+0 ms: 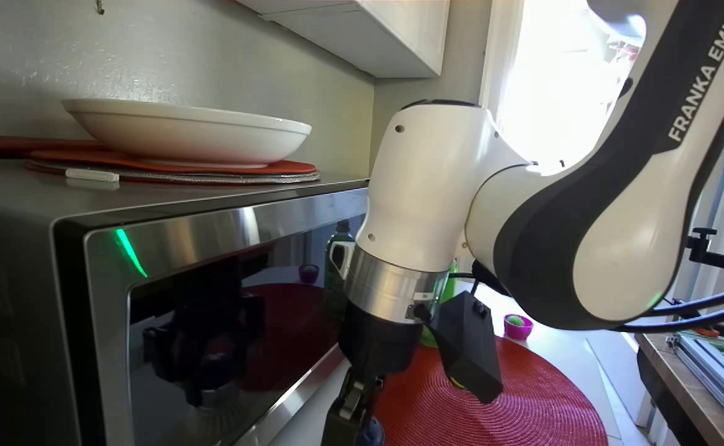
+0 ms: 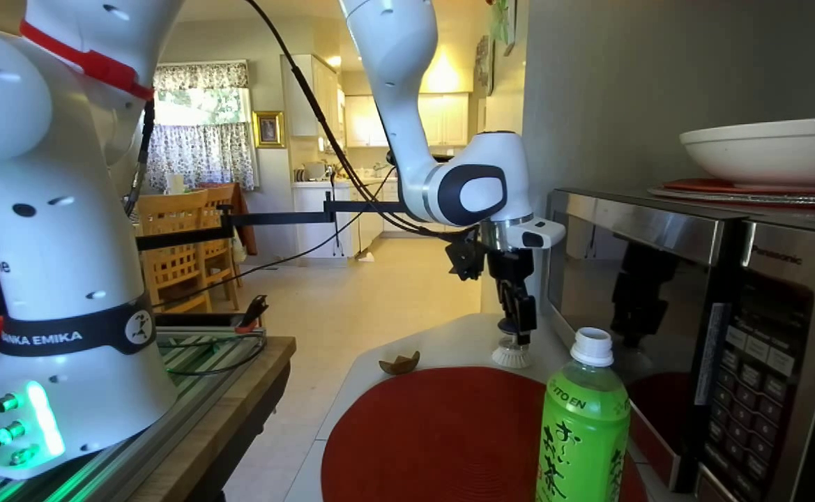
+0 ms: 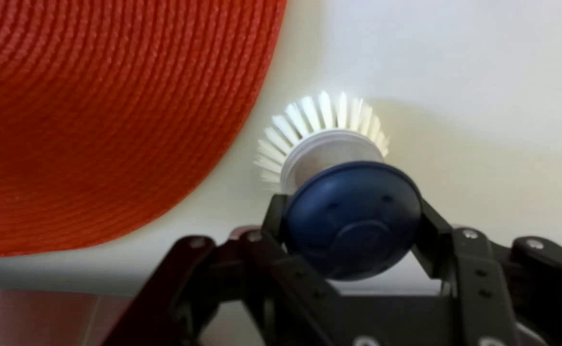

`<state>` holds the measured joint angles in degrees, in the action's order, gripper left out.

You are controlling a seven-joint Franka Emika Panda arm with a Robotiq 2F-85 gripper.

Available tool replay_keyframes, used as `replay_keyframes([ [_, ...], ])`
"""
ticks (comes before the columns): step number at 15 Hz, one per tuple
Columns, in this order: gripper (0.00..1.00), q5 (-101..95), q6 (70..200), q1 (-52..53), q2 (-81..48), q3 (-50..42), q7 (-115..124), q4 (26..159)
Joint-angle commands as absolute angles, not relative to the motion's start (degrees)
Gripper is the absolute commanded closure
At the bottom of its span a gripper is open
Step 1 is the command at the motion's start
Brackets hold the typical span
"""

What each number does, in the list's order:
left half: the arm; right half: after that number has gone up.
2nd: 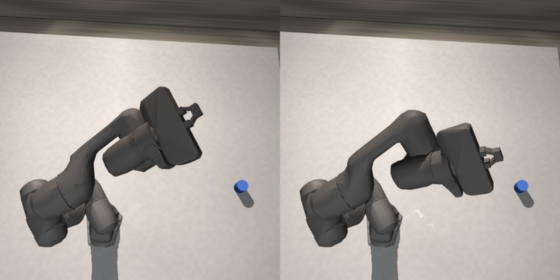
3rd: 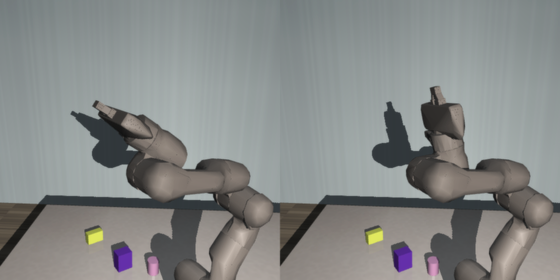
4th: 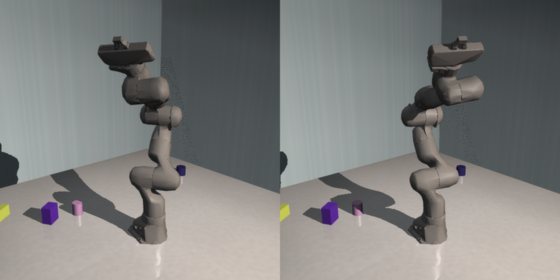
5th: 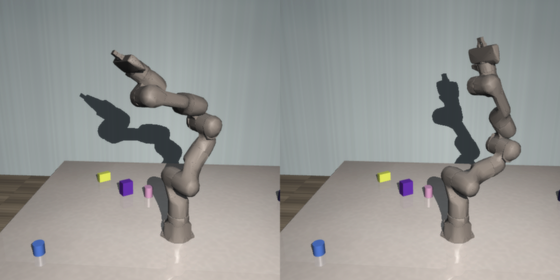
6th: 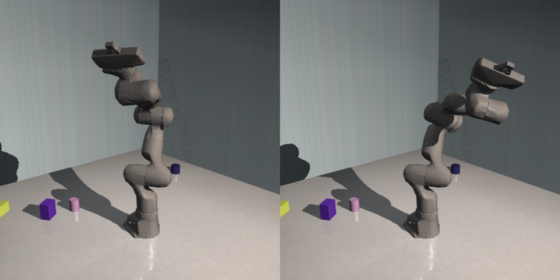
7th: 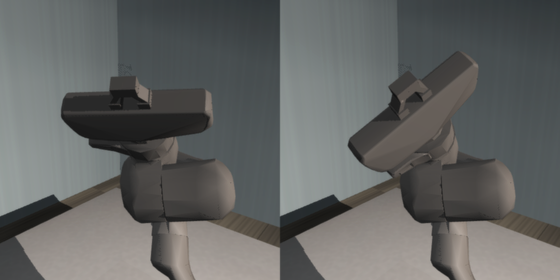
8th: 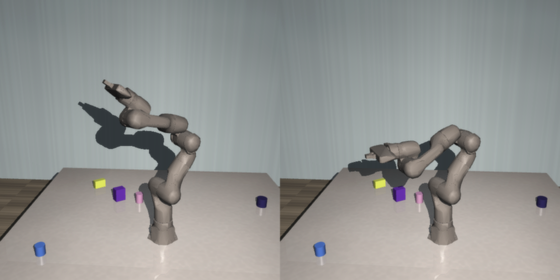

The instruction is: Put the brush in the white bowl

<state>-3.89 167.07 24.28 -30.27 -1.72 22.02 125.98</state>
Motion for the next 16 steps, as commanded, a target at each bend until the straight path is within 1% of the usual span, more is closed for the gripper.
replay_keyframes([
  [1, 0.63, -4.2, 167.75, 25.52, -29.75, -2.87, 22.16, 126.06],
  [7, 0.63, -2.03, 162.39, 23.66, -23.26, -0.37, 21.92, 126.39],
  [12, 0.63, 6.16, 148.15, 17.76, -15.26, 7.18, 19.58, 124.95],
  [16, 0.63, 9.4, 143.84, 15.94, -11.14, 9.05, 20.15, 124.49],
])
